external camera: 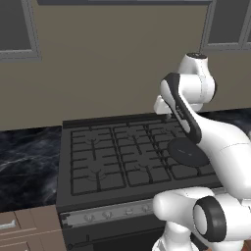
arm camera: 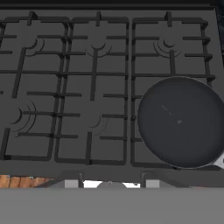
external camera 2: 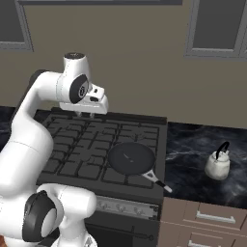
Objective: Pick the kettle from the counter and place it on a stove burner. Then turn the burner on.
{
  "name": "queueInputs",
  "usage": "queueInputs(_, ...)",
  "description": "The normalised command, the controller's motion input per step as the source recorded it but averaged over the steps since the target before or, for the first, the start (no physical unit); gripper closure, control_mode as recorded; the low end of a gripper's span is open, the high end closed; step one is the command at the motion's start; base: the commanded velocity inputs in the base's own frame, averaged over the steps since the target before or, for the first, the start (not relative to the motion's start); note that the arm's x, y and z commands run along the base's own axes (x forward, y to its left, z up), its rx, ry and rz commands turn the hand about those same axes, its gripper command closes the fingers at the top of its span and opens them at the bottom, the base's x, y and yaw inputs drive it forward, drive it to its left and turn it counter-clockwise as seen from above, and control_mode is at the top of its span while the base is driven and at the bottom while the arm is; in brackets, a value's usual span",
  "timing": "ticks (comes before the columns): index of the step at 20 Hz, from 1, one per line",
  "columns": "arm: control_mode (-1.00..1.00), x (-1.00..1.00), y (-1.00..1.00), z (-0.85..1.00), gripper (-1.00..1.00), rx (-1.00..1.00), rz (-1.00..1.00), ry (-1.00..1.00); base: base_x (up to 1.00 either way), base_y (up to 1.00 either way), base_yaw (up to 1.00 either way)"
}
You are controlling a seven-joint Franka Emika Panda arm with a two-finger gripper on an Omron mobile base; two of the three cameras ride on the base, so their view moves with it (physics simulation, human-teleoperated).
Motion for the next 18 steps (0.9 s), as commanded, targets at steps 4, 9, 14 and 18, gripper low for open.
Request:
queueInputs(4,-1.00,-0.03,-0.07,0.00,-1.00,0.00,0.00,0.00,0.00,0.00,0.00)
queueInputs(9,-1.00,-0.13,-0.19,-0.01,-1.00,0.00,0.00,0.00,0.00,0.00,0.00)
queueInputs(14,-1.00,-0.20,-0.25,-0.03,-1.00,0.00,0.00,0.00,0.00,0.00,0.00)
queueInputs(18,-1.00,-0.18,-0.21,-0.04,-1.00,0.00,0.00,0.00,0.00,0.00,0.00)
